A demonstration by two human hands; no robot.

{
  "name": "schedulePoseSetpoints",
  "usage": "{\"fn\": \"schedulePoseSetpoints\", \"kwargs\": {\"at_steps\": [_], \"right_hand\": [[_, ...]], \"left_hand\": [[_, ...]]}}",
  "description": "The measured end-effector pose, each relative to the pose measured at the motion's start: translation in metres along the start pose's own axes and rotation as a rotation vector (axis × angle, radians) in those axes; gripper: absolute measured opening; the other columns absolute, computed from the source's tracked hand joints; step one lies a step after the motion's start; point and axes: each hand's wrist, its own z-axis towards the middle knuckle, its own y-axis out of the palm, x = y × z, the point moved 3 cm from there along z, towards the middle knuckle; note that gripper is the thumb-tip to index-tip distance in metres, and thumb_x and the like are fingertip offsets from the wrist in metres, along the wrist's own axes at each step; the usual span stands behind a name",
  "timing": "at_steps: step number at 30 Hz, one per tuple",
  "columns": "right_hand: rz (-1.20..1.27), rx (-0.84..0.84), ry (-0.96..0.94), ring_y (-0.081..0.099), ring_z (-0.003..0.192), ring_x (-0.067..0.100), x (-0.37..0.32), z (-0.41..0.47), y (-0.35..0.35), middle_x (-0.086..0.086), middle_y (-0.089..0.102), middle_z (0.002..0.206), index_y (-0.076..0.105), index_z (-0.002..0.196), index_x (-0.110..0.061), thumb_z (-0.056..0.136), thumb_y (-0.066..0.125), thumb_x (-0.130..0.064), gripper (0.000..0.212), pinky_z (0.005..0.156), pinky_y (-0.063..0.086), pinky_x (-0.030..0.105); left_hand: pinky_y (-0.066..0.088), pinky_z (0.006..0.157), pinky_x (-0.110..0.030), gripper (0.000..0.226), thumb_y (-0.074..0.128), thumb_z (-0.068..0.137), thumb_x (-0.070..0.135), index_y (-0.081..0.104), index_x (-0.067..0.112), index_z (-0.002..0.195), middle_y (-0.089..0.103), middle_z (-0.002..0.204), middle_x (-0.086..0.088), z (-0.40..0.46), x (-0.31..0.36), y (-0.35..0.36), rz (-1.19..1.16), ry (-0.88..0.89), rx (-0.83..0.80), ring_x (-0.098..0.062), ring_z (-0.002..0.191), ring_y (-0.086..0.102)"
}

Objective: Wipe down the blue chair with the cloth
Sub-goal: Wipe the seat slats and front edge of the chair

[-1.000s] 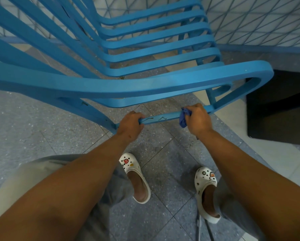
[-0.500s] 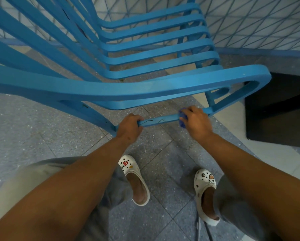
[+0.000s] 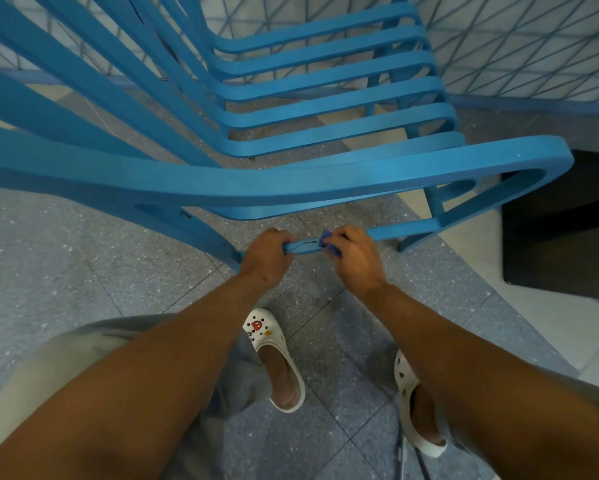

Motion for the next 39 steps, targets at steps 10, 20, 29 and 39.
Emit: {"fn": "schedulePoseSetpoints", "kwargs": {"at_steps": [10,20,29,39], "right_hand": [[-0.067,0.096,0.339,0.059,0.096,0.032,0.03,0.0,-0.025,0.009,0.066,0.099,0.08,0.102,-0.009,0.097,0.067,-0.022,0.019,0.088,0.05,0.047],[0.005,-0.072,-0.024,0.063,0.088,0.03,0.014,0.004,-0.017,0.014,0.068,0.094,0.079,0.1,-0.001,0.092,0.073,-0.01,0.013,0.078,0.053,0.043],[0.123,0.139,0.347,0.057,0.083,0.004,0.053,-0.01,-0.045,0.001,0.056,0.099,0.077,0.104,-0.004,0.096,0.069,-0.015,0.016,0.082,0.041,0.004],[0.052,0.204,0.361,0.048,0.074,0.015,0.058,0.001,-0.065,-0.001,0.044,0.097,0.048,0.082,-0.018,0.094,0.072,-0.031,0.03,0.068,0.036,0.027]], "left_hand": [[0.049,0.085,-0.032,0.026,0.071,0.09,0.01,0.071,0.018,0.115,0.062,0.108,-0.007,-0.001,-0.002,0.003,-0.009,-0.007,-0.007,-0.023,0.099,0.06],[0.047,0.086,-0.032,0.028,0.07,0.091,0.009,0.071,0.016,0.118,0.062,0.11,-0.01,-0.001,-0.001,0.002,0.009,0.003,-0.016,-0.026,0.101,0.06],[0.048,0.088,-0.03,0.029,0.07,0.092,0.01,0.07,0.017,0.119,0.062,0.111,-0.008,-0.001,0.0,0.001,0.007,0.001,-0.018,-0.022,0.101,0.059],[0.041,0.083,-0.022,0.028,0.07,0.092,0.009,0.071,0.016,0.119,0.062,0.111,-0.007,-0.001,0.002,0.002,0.017,0.003,0.008,-0.013,0.093,0.052]]}}
